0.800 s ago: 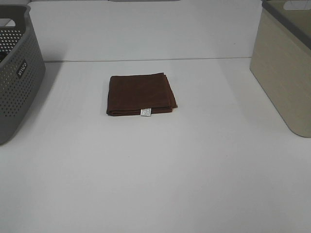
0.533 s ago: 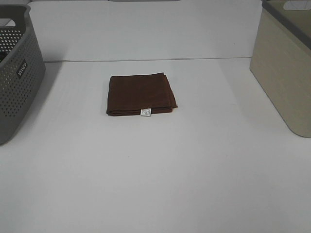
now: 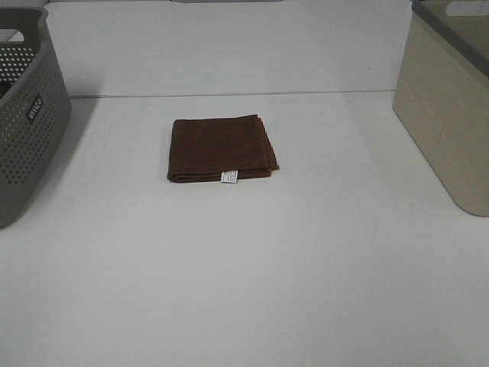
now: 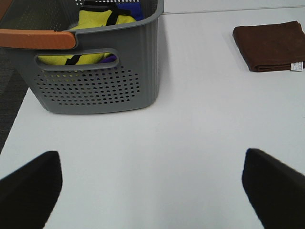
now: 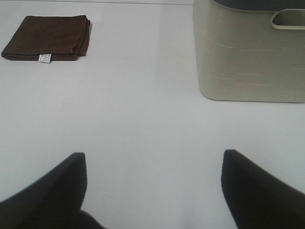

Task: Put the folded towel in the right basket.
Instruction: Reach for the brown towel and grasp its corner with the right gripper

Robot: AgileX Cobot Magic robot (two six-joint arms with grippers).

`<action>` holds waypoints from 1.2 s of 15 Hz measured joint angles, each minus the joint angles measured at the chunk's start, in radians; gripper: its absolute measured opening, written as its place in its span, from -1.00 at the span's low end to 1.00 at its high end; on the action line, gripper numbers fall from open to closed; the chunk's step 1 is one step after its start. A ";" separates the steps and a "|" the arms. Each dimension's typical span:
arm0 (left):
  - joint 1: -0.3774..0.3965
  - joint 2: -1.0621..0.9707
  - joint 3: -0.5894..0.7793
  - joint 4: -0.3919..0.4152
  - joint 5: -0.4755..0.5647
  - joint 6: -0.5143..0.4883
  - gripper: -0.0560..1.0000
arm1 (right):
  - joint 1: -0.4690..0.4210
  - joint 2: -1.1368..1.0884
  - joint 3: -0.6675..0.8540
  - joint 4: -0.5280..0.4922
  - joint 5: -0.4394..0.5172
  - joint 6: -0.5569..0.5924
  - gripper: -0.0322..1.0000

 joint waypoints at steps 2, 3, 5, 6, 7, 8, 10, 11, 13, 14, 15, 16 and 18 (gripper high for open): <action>0.000 0.000 0.000 0.000 0.000 0.000 0.95 | 0.000 0.000 0.000 0.000 0.000 0.000 0.50; 0.000 0.000 0.000 0.000 0.000 0.000 0.95 | 0.000 0.000 0.000 0.000 0.000 0.000 0.50; 0.000 0.000 0.000 0.000 0.000 0.000 0.95 | 0.000 0.000 0.000 0.000 0.000 0.000 0.50; 0.000 0.000 0.000 0.000 0.000 0.000 0.95 | 0.000 0.000 0.000 0.000 0.000 0.000 0.50; 0.000 0.000 0.000 0.000 0.000 0.000 0.95 | 0.000 0.000 0.000 0.000 0.000 0.000 0.50; 0.000 0.000 0.000 0.000 0.000 0.000 0.95 | 0.000 0.000 0.000 0.000 0.000 0.000 0.50; 0.000 0.000 0.000 0.000 0.000 0.000 0.95 | 0.000 0.000 0.000 0.000 0.000 0.000 0.50; 0.000 0.000 0.000 0.000 0.000 0.000 0.95 | 0.000 0.000 0.000 0.000 0.000 0.000 0.50; 0.000 0.000 0.000 0.000 0.000 0.000 0.95 | 0.000 0.000 0.000 0.000 0.000 0.000 0.50; 0.000 0.000 0.000 0.000 0.000 0.000 0.95 | 0.000 0.000 0.000 0.000 0.000 0.000 0.50; 0.000 0.000 0.000 0.000 0.000 0.000 0.95 | 0.000 0.000 0.000 0.000 0.000 0.000 0.50; 0.000 0.000 0.000 0.000 0.000 0.000 0.95 | 0.000 0.000 0.000 0.000 0.000 0.000 0.50; 0.000 0.000 0.000 0.000 0.000 0.000 0.95 | 0.000 0.000 0.000 0.000 0.000 0.000 0.50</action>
